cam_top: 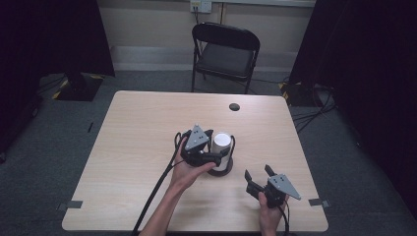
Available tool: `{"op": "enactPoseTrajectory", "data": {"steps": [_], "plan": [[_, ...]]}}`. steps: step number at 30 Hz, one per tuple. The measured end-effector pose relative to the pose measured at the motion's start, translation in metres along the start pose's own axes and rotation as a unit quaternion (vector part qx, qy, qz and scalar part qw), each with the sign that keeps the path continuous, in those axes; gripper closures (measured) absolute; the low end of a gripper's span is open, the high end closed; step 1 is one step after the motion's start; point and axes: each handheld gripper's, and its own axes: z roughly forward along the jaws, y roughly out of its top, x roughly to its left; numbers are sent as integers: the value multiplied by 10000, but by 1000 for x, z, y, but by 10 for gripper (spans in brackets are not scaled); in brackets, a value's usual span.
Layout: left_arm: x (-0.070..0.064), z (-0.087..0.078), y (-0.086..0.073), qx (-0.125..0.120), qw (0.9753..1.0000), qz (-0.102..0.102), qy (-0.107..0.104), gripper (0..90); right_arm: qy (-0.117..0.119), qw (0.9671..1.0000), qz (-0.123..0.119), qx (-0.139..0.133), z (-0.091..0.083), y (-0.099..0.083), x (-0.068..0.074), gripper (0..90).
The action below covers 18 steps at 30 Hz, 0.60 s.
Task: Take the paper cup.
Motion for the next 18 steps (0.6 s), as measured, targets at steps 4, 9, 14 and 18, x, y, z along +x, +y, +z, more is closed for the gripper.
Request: {"op": "enactPoseTrajectory", "data": {"steps": [4,9,14,18], "plan": [[1,7,2,12,10000,-3,-48,186,10,10000,-3,1,0,0,0,206],[2,14,2,25,10000,44,-8,211,13,10000,15,-14,0,0,0,206],[5,19,-1,107,9999,27,16,212,27,10000,12,-7,0,0,0,206],[2,20,0,151,9997,153,64,253,34,10000,21,-14,0,0,0,205]]}}
